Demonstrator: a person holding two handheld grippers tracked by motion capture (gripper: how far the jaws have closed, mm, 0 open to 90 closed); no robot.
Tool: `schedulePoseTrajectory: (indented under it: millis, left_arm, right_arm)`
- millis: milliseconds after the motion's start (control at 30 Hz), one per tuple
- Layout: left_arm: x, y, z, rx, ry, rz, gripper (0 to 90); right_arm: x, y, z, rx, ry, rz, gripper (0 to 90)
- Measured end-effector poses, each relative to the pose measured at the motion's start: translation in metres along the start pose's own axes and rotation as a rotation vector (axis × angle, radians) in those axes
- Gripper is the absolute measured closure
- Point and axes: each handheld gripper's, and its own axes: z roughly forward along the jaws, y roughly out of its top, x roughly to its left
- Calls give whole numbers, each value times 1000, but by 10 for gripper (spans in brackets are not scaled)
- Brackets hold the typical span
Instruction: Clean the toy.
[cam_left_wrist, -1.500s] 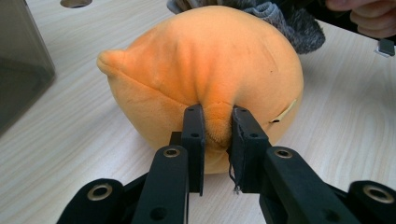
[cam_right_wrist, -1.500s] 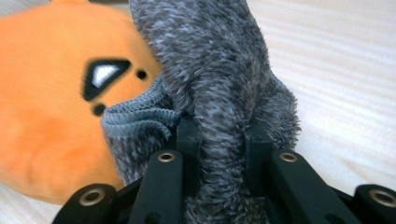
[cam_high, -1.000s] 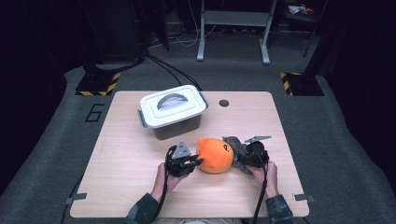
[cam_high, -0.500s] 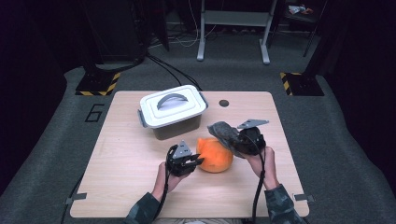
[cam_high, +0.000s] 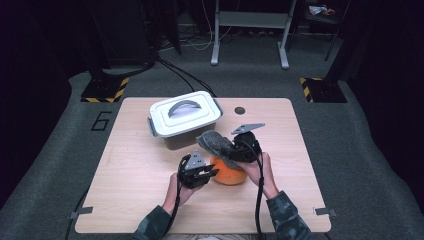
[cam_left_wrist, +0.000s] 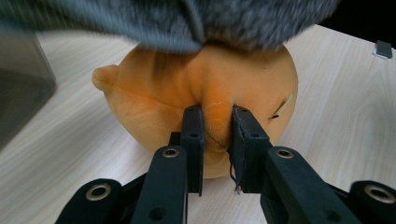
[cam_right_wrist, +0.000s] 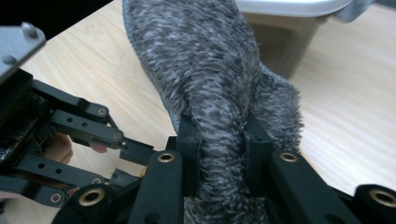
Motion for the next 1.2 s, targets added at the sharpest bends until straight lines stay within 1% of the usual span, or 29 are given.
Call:
schedulePoseTrajectory:
  millis: [67,100,167,200,233,267,300,333,400,433,500,633,700,767,867,900,933,1033,1067,1200]
  left_arm:
    - [0,0,0,12,-6,2,765]
    - [1,0,0,20,-8,6,765]
    - [0,0,1,20,-1,4,765]
    - [0,-1,1,23,-1,1,766]
    - [1,-1,1,24,-6,-3,766]
    - [1,-1,2,22,-2,-3,767]
    - [0,-2,2,16,-1,-16,768]
    - [0,-2,2,18,-4,-18,769]
    - [1,-2,2,22,-8,-23,770]
    - [1,-2,2,23,-11,-26,770]
    - [0,-2,3,17,-1,-28,771]
    - [0,-2,3,20,-2,-25,772]
    - [1,-2,3,26,-10,-35,771]
    - [1,-3,3,27,-11,-38,772]
    - [1,-3,3,29,-11,-38,772]
    - [1,-3,3,28,-9,-38,772]
    - [1,-3,3,33,-11,-36,771]
    - [2,-3,3,29,-8,-37,772]
    - [2,-3,3,28,-9,-38,772]
    - [1,-3,4,34,-17,-39,772]
  right_arm:
    - [1,-2,6,15,10,6,738]
    - [1,-4,10,24,12,1,740]
    - [2,-5,13,43,-6,-19,742]
    - [2,-5,14,56,-22,-36,744]
    - [3,-6,15,61,-47,-50,745]
    - [4,-6,15,65,-55,-59,746]
    - [4,-6,14,67,-64,-68,746]
    - [5,-7,13,71,-84,-73,747]
    - [3,-9,10,70,-84,-77,746]
    - [3,-10,8,68,-95,-72,746]
    - [0,-12,3,60,-97,-69,746]
    - [-7,-18,-7,46,-120,-44,745]
    - [-10,-22,-11,45,-138,-35,746]
    - [-15,-27,-15,41,-151,-13,745]
    - [-23,-36,-20,34,-168,0,745]
    - [-26,-39,-22,35,-176,12,745]
    - [-29,-43,-24,40,-181,13,745]
    - [-39,-53,-29,40,-200,51,745]
    - [-42,-57,-29,42,-199,68,745]
    - [-52,-71,-30,45,-200,104,744]
